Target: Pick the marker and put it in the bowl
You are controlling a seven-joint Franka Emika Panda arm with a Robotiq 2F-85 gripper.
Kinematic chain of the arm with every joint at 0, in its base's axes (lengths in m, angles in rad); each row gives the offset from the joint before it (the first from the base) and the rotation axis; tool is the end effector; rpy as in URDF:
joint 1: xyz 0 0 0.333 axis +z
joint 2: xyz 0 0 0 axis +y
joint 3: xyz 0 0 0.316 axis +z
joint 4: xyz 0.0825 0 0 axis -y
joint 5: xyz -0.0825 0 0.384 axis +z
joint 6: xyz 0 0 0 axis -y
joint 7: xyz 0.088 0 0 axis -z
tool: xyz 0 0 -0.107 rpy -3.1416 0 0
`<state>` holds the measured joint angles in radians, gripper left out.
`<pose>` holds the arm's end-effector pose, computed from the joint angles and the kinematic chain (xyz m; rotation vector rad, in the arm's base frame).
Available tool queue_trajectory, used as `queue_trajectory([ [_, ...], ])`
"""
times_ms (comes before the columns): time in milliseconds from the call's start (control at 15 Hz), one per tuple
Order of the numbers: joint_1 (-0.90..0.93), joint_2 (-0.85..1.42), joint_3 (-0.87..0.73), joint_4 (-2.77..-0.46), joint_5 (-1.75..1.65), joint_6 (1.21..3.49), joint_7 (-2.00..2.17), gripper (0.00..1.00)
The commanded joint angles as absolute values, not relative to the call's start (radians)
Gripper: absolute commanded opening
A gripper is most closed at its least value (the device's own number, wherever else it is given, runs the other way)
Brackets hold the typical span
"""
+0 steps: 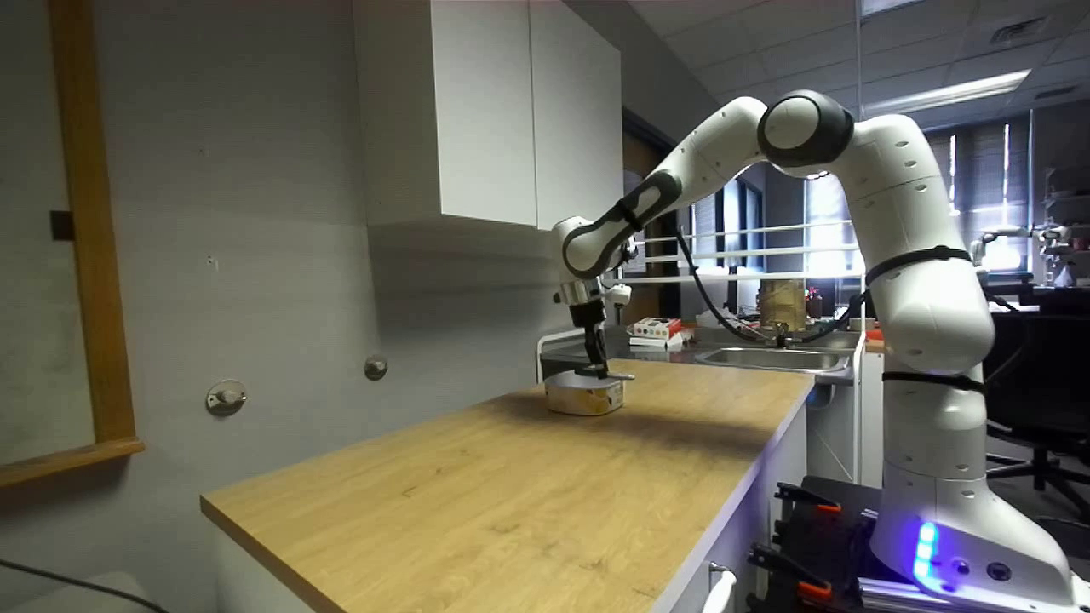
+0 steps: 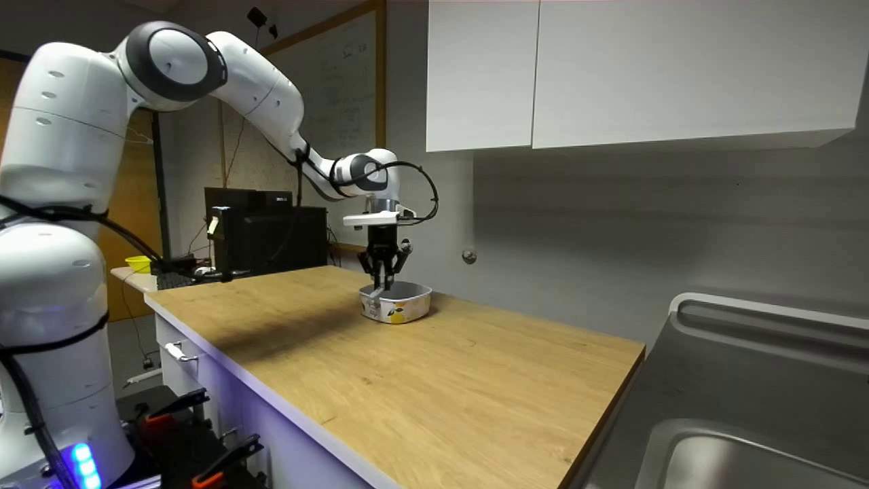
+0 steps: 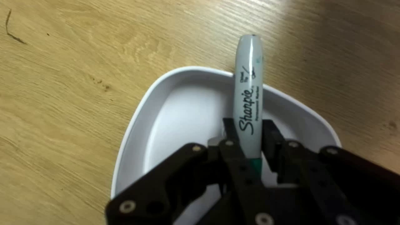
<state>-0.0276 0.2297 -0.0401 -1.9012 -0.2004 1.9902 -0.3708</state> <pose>0.5921 -0.0515 0.3708 2.9200 0.5893 -0.2655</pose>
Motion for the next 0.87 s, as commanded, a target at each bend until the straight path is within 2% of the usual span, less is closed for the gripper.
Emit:
queue_trajectory([
  [0, -0.03, 0.285, -0.035, -1.83, -0.238, 1.947, -0.348, 0.44],
  [533, -0.031, 0.264, -0.027, -1.816, -0.234, 1.901, -0.369, 0.99],
  [800, -0.038, 0.233, -0.024, -1.828, -0.215, 1.898, -0.38, 1.0],
])
